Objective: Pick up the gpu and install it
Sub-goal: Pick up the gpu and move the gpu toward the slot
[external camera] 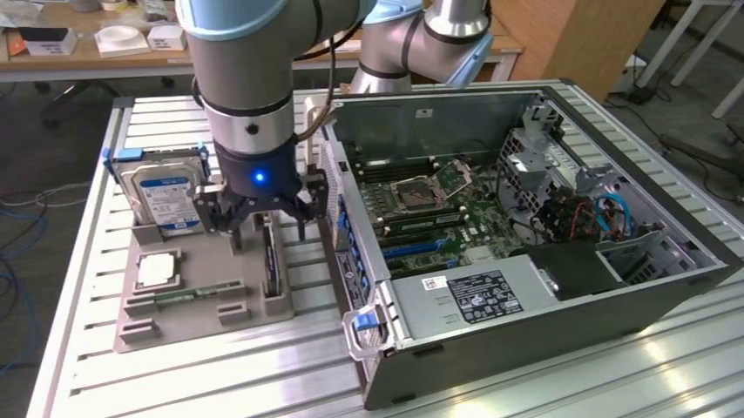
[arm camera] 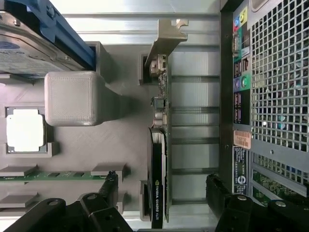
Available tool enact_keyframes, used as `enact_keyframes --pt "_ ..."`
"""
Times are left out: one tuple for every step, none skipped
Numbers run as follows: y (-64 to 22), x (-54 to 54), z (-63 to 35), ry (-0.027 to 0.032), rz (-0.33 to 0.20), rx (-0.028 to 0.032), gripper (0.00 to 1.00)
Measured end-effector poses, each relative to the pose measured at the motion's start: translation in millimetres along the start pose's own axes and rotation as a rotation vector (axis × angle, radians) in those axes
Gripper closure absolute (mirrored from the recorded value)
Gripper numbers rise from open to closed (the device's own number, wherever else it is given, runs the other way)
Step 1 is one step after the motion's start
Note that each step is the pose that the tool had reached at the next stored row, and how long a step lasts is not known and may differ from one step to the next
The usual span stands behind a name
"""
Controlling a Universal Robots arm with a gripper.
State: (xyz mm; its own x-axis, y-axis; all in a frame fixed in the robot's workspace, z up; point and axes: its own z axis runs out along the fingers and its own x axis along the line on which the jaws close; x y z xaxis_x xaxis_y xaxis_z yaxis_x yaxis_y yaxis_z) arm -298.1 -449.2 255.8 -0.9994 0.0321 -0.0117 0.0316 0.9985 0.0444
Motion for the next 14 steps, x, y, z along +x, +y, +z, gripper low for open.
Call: enact_keyframes --pt "-0.4 0.0 1.8 0.0 0.0 0.0 0.18" --pt "-0.9 -0.1 3.7 0.0 0.0 0.0001 0.18" --pt "-1.3 0.0 5.5 -0.0001 0.0 0.0 0.18" --pt "-1.8 0.0 7.2 0.0 0.0 0.0 0.18" --pt "-2.3 0.0 9.0 0.0001 0.0 0.0 0.18" --pt "-2.7 0.0 10.8 0.0 0.0 0.0 0.18" --pt "-3.1 0.1 12.6 0.0 0.0 0.0 0.18" --pt "-3.4 0.1 14.4 0.0 0.0 0.0001 0.18" --pt "-3.7 0.1 16.3 -0.0001 0.0 -0.0001 0.18" --pt "-4.1 0.1 18.0 0.0 0.0 0.0 0.18" --pt "-4.4 0.1 20.0 0.0 0.0 0.0 0.18" --pt "-4.8 0.1 21.7 0.0 0.0 -0.0001 0.18" --pt "-5.1 0.1 23.6 0.0 0.0 -0.0001 0.18" --pt "-5.4 0.2 25.3 0.0 0.0 0.0 0.18"
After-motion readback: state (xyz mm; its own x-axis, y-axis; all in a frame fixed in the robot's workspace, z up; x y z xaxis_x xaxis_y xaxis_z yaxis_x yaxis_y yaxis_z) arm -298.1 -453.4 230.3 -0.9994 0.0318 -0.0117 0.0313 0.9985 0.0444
